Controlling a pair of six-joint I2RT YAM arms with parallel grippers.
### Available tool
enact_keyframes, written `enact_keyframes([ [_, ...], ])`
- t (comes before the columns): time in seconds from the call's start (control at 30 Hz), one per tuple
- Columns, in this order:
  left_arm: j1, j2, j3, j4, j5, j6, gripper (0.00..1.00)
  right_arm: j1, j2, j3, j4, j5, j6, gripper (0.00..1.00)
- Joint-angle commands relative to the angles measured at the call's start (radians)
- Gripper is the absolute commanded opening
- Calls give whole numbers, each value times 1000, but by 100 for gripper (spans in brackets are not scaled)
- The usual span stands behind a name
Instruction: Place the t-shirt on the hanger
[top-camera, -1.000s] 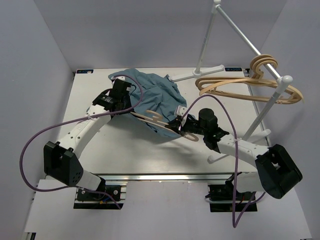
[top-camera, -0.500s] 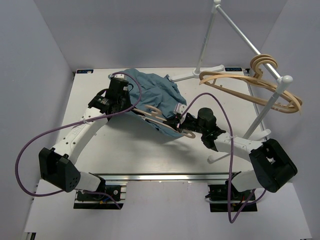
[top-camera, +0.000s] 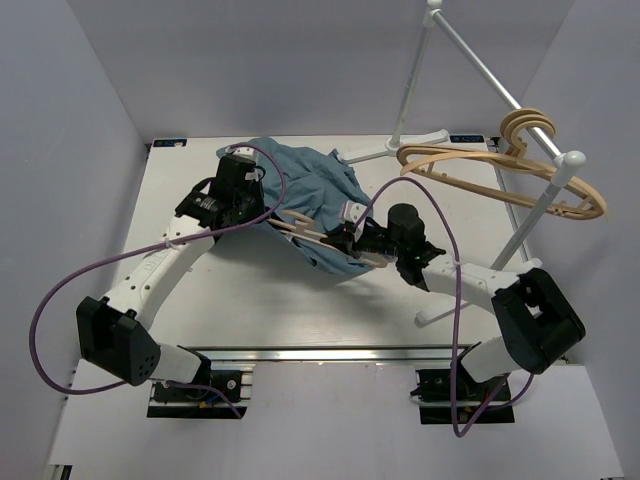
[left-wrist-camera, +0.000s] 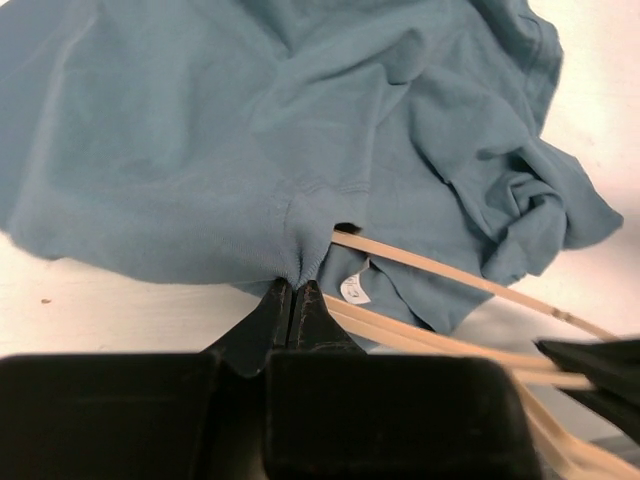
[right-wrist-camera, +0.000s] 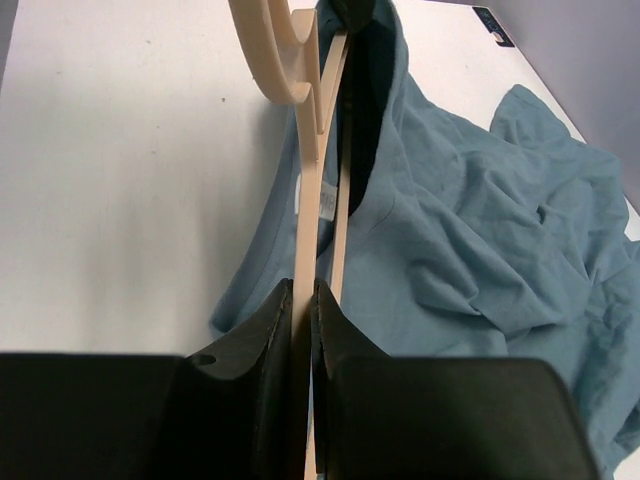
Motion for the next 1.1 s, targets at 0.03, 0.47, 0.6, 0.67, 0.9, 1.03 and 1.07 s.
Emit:
enact_keyframes([
  [0.03, -3, -49, -23, 58, 121, 24, 0, 8, 42, 90, 161, -59, 56, 0],
  [0.47, -7, -61, -57, 135, 379, 72, 39, -9, 203, 85, 568, -223, 317, 0],
  [0.6, -7, -86, -48, 140, 381, 78, 84, -10, 229, 72, 654, -207, 384, 0],
  [0.67, -7, -97, -39, 141, 381, 83, 98, -16, 242, 67, 703, -190, 429, 0],
  [0.9, -7, -97, 86, 127, 358, 104, 98, -22, 240, 56, 688, -135, 446, 0],
  [1.03, -7, -98, 179, 144, 358, 162, 98, -27, 240, 45, 692, -115, 460, 0],
  [1.07, -7, -97, 197, 144, 358, 175, 98, -33, 240, 45, 694, -115, 469, 0],
])
